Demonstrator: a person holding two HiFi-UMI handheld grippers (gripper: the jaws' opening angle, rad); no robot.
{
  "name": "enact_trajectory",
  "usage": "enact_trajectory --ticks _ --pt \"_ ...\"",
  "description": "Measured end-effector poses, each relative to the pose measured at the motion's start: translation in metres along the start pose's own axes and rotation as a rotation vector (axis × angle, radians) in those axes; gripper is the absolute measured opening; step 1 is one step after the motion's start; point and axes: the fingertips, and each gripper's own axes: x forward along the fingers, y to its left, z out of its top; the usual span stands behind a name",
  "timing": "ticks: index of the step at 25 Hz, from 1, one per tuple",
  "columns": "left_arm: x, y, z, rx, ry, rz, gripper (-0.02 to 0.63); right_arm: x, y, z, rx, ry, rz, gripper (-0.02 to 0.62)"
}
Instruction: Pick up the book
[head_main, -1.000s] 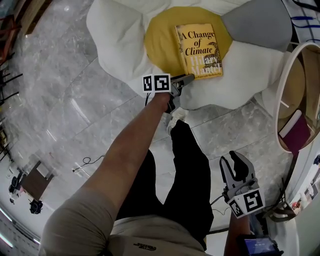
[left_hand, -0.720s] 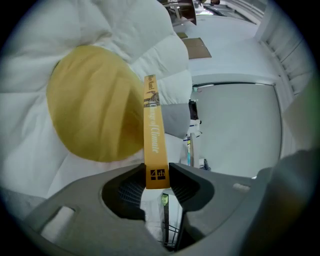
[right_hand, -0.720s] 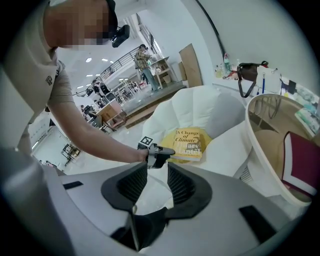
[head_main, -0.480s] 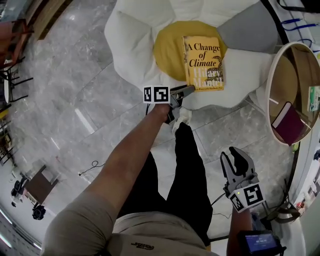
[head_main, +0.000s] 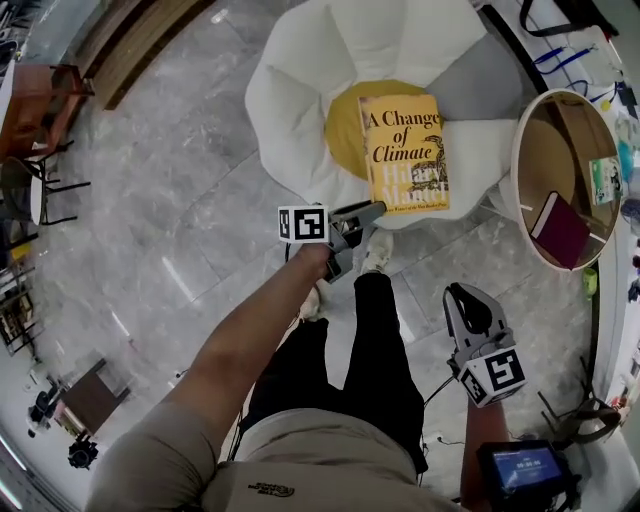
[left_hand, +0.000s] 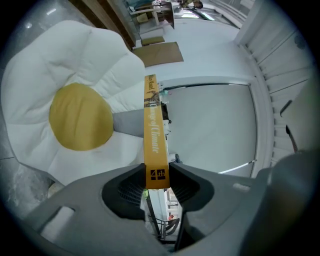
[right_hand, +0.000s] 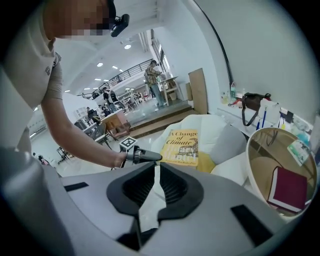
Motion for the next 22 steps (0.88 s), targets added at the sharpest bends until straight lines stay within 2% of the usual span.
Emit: enact_trajectory --ticks 6,9,11,13,16,18,20,22 --pt "-0.053 -0.093 -0.006 0.025 0.031 -0.066 0.147 -0.026 0.047 0.039 -0.022 -0.013 -0.03 0.02" --pt "-0.083 -0.152 -0.013 0.035 0.048 -0.072 0.147 -0.056 0.068 0.07 -0.03 -0.045 -0.034 0.017" --pt "-0.092 -0.17 -0.014 0.039 0.051 -0.075 0.147 -0.063 0.067 0.081 -0.037 -0.07 -0.038 0.016" --pt "-0.081 -0.144 -0.014 0.05 0.045 -0.064 0.147 -0.041 0.039 0.062 -0.038 -0.103 -0.028 0.015" --pt "-0.038 -0.052 -0.014 0.076 0.024 -0.002 0.147 0.028 -0.042 -0.002 -0.017 -0.164 0.031 0.015" --pt "-0.017 -0.009 -0.013 0.09 0.012 0.034 0.147 0.065 -0.084 -0.03 -0.02 -0.203 0.066 0.015" --pt "0.002 0.005 -0.003 0.107 0.011 0.03 0.147 0.083 -0.113 -0.031 -0.044 -0.233 0.071 0.015" --pt "0.019 0.008 0.017 0.125 0.002 0.02 0.147 0.1 -0.139 -0.015 -0.075 -0.253 0.081 0.015"
